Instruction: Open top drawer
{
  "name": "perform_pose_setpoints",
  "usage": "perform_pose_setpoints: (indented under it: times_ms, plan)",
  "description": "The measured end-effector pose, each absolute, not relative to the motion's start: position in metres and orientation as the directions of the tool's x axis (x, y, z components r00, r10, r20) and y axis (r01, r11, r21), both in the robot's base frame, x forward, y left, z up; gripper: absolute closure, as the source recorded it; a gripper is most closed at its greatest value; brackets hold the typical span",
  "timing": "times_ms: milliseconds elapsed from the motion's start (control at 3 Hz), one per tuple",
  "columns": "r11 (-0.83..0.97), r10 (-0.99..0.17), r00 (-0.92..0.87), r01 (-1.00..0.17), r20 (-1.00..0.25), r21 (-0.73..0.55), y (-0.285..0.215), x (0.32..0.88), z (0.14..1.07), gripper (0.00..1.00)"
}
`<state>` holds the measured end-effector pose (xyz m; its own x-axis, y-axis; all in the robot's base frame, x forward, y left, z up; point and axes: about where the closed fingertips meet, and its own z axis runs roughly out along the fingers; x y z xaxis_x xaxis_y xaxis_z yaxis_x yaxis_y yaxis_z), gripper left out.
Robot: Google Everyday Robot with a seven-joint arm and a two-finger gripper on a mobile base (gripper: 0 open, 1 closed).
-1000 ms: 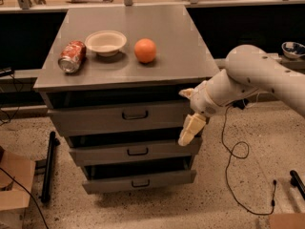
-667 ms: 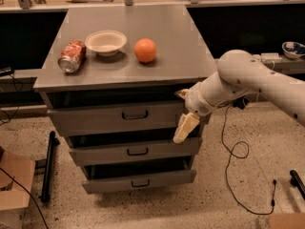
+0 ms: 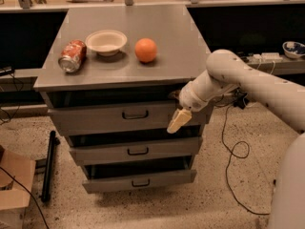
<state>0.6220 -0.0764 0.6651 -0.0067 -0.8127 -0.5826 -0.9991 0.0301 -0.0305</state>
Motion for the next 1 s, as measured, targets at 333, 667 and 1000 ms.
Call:
perform_pose_setpoints:
  times_ms: [333, 667, 1000]
  plan:
    - [0.030, -0.813, -0.007, -0.999, -0.583, -0.031, -0.076, 0.622, 0.671, 0.48]
    - [0.030, -0.813, -0.007, -0.999, -0.583, -0.030, -0.076, 0.622, 0.675, 0.47]
    - [-0.010, -0.839, -0.016, -0.999, -0.544, 0.044, -0.080, 0.565, 0.680, 0.16]
